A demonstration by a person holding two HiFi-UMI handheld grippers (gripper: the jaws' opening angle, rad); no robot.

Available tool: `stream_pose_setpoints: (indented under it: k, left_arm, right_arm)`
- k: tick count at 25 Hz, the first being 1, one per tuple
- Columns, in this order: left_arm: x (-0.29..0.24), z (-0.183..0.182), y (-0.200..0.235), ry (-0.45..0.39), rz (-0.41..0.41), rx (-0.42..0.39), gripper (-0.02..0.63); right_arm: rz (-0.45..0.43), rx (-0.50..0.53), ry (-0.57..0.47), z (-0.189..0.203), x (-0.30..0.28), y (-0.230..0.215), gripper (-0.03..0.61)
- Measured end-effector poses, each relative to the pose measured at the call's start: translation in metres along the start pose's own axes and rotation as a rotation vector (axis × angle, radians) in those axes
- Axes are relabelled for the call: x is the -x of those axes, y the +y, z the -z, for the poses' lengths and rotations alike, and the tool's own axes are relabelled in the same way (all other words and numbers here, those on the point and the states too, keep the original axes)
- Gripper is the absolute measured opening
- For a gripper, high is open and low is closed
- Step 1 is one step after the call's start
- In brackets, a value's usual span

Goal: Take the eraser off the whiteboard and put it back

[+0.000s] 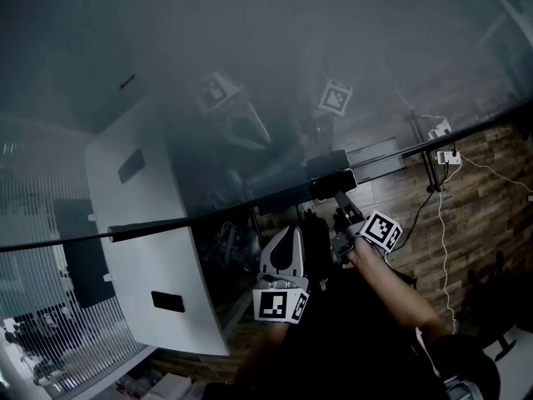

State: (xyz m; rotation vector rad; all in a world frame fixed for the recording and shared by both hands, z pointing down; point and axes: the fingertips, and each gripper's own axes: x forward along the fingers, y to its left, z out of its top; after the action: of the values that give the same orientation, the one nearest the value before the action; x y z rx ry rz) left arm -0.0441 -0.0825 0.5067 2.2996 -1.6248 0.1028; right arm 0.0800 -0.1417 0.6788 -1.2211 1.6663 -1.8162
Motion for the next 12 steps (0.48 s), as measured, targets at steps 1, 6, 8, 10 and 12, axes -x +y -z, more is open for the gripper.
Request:
stream_pose_setpoints:
  k: [1, 6, 8, 10, 12]
  left_arm:
    - [0.0003, 0.0000, 0.0005, 0.000, -0.001, 0.000, 0.002]
    - [0.0018, 0.0010, 0.0010, 0.001, -0.004, 0.002, 0.002]
    - [0.0020, 0.0005, 0.0008, -0.001, -0.003, 0.000, 0.002]
    - [0.0029, 0.0005, 0.0017, -0.001, -0.006, 0.001, 0.002]
    - [0.0036, 0.0005, 0.0027, 0.000, -0.011, 0.003, 0.002]
  right_arm:
    - [-0.001, -0.002, -0.001, 0.0000, -0.0006, 0.0002, 0.127]
    - [-0.008, -0.019, -0.006, -0.0006, -0.0028, -0.0025, 0.127]
    - [-0.011, -0.027, -0.010, -0.0003, -0.0032, -0.0021, 0.127]
    - [-0.013, -0.026, -0.012, 0.0002, -0.0030, -0.0013, 0.127]
    - [-0.018, -0.021, -0.011, 0.0001, -0.0029, -0.0001, 0.133]
